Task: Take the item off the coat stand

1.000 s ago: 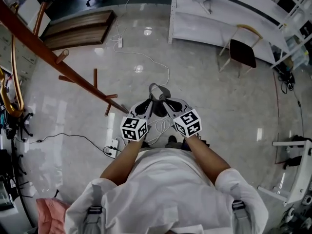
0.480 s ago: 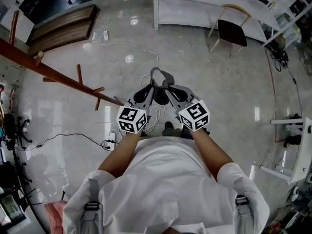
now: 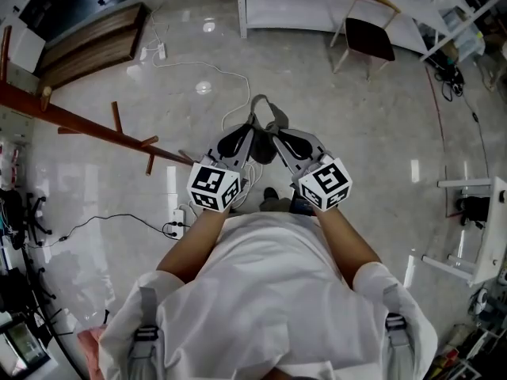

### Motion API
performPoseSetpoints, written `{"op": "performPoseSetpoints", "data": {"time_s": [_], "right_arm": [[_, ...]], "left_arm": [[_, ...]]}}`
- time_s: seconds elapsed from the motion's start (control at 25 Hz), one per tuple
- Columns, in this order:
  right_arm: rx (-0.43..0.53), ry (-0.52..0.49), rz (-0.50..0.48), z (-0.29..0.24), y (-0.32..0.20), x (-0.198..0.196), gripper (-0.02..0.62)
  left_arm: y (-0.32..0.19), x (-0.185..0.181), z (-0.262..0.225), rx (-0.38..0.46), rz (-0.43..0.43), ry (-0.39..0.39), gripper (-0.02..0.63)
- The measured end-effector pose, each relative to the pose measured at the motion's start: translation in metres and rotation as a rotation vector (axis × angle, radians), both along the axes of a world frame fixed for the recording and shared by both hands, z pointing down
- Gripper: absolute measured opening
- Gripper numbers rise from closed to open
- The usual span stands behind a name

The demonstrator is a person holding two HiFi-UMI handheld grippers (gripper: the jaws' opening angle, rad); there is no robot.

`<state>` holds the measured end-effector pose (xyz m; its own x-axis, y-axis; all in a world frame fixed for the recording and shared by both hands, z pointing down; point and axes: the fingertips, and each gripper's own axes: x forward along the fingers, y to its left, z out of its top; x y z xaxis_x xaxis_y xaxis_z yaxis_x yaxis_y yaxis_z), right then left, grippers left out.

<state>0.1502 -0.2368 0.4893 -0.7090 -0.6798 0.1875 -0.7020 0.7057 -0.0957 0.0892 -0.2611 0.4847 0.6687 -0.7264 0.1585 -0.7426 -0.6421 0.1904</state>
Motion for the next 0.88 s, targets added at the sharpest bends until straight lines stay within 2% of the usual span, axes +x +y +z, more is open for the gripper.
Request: {"op": "performPoseSetpoints", "data": {"time_s": [0.88], "right_arm": [[-0.009,-0.029,-0.013,-0.004,-0.011,0.013,0.034]], "left_arm": [[-0.005,0.011,-0.003,-0.005,0.028,0.011,0.038]]}}
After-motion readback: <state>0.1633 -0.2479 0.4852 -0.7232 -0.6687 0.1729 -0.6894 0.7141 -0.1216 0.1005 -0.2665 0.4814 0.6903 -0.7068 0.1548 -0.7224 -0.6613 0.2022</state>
